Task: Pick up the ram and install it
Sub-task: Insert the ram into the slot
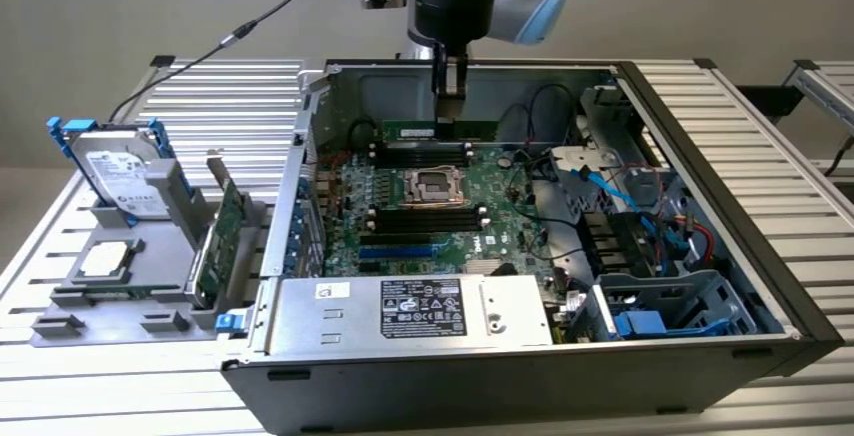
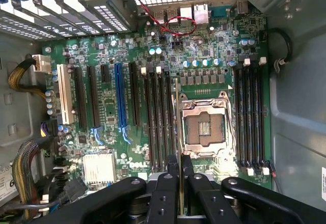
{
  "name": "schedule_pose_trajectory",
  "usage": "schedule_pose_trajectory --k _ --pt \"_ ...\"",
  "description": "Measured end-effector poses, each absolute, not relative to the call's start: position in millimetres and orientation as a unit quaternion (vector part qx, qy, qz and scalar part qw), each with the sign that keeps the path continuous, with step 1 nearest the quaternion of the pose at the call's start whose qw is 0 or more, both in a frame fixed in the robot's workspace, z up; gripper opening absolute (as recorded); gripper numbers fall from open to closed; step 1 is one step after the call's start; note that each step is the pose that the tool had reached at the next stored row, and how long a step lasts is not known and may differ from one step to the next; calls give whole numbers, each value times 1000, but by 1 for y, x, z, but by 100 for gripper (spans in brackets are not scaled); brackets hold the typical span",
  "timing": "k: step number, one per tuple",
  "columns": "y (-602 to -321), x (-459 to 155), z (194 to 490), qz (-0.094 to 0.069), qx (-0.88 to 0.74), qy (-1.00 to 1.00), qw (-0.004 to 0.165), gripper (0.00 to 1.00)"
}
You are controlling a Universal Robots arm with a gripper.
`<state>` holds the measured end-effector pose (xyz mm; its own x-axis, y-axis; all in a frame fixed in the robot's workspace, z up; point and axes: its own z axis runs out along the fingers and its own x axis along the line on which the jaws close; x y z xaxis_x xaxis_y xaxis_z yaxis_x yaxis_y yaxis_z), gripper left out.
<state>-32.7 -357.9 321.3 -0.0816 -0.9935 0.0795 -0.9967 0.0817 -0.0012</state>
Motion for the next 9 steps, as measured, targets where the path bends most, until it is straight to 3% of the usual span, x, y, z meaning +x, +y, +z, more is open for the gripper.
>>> schedule_pose_trajectory --k 9 --pt "-358 -40 308 28 677 -735 28 14"
